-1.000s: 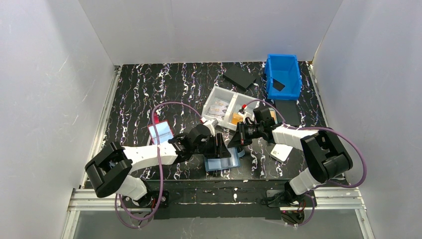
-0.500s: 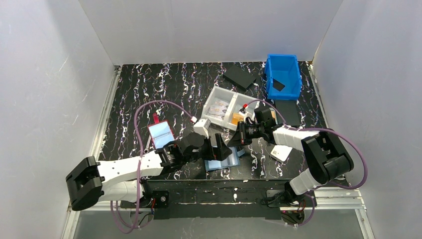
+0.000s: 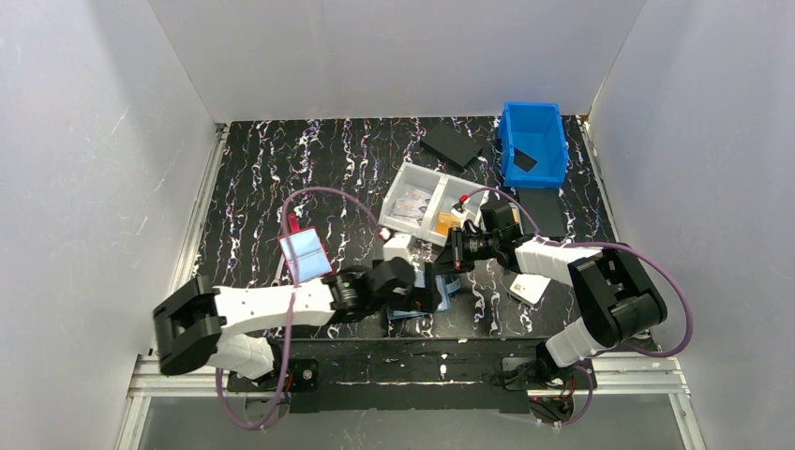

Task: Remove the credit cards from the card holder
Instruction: Remove the credit card from the card holder.

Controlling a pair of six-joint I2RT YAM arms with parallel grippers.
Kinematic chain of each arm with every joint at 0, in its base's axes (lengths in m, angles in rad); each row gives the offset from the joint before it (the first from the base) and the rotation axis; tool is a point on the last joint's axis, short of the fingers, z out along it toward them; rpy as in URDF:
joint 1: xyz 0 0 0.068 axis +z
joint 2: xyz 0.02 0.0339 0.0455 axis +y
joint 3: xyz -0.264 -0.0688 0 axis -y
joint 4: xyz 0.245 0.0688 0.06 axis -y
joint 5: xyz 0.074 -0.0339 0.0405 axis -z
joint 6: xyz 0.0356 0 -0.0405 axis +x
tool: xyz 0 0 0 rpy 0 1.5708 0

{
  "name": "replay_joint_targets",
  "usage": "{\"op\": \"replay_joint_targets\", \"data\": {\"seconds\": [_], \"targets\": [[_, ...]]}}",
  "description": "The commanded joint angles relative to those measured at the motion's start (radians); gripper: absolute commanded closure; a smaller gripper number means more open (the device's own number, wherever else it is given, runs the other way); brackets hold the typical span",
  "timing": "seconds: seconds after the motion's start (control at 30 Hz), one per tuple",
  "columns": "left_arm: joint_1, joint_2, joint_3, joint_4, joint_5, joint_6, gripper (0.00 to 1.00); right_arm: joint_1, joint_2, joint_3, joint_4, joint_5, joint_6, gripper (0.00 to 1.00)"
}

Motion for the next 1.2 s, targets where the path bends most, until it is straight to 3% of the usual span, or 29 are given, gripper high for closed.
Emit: {"op": "replay_joint_targets", "data": {"seconds": [0.0,0.1,0.27,0.5,0.77,0.83,1.0,1.17], "targets": [[-0.069,0.149,0.253,-0.328,-0.175,0.044,0.02,-0.003,-0.035,-0.012,0.054,-0.028,0.019,0.92],[-0.089,0.253,0.393,-0.481,-0.241,-0.004,0.05,-0.004,-0.033,-0.011,0.054,-0.027,0.019,0.92],[-0.098,0.359,0.504,-0.638,-0.297,-0.073,0.1,-0.005,-0.029,-0.011,0.059,-0.028,0.021,0.91],[-0.098,0.457,0.592,-0.704,-0.324,-0.126,0.25,-0.005,-0.022,-0.009,0.064,-0.03,0.025,0.91],[-0.098,0.529,0.648,-0.727,-0.326,-0.151,0.26,-0.005,-0.021,-0.015,0.081,-0.039,0.044,0.91],[-0.098,0.537,0.651,-0.738,-0.338,-0.172,0.37,-0.005,-0.021,-0.018,0.097,-0.048,0.057,0.9],[-0.097,0.573,0.684,-0.807,-0.361,-0.216,0.46,-0.005,-0.025,-0.031,0.143,-0.07,0.092,0.88],[-0.08,0.565,0.659,-0.814,-0.337,-0.249,0.72,-0.005,-0.035,-0.043,0.173,-0.084,0.108,0.82]]}}
